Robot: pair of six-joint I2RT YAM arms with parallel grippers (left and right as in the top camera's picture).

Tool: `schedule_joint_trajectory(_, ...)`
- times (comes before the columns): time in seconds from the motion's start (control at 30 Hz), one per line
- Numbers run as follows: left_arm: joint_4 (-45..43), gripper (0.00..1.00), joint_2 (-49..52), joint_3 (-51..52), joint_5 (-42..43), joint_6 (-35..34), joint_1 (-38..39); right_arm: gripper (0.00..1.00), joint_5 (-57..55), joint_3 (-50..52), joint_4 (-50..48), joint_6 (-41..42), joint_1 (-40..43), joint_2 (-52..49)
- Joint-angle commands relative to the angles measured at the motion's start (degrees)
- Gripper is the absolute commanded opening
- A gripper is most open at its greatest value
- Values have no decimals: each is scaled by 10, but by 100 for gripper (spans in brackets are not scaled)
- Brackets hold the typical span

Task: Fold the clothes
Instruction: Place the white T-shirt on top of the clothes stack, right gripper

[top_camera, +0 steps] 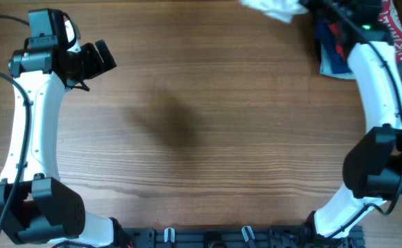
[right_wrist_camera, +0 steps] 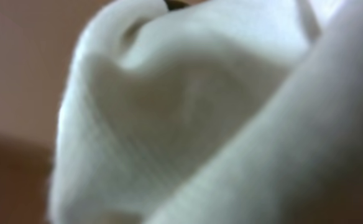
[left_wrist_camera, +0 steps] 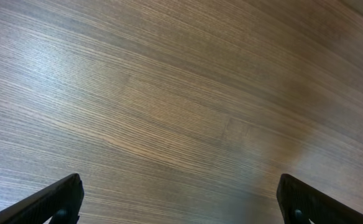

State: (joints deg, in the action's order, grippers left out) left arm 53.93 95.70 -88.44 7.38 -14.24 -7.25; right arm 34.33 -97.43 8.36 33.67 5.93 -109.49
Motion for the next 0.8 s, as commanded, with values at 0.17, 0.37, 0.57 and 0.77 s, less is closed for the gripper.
schedule_joint_trajectory(0.17,2,100,4,3,7,3,-3,4,-69,-10,-29,36,97,10)
schedule_joint_trajectory(0.37,1,100,4,3,7,3,-3,4,-118,-7,-30,38,130,9)
schedule_joint_trajectory(0.57,-4,100,11,3,7,3,-3,4,-129,-5,-30,58,161,-11)
schedule_joint_trajectory(0.77,-5,100,18,3,7,3,-3,4,-129,-4,-3,69,181,-47)
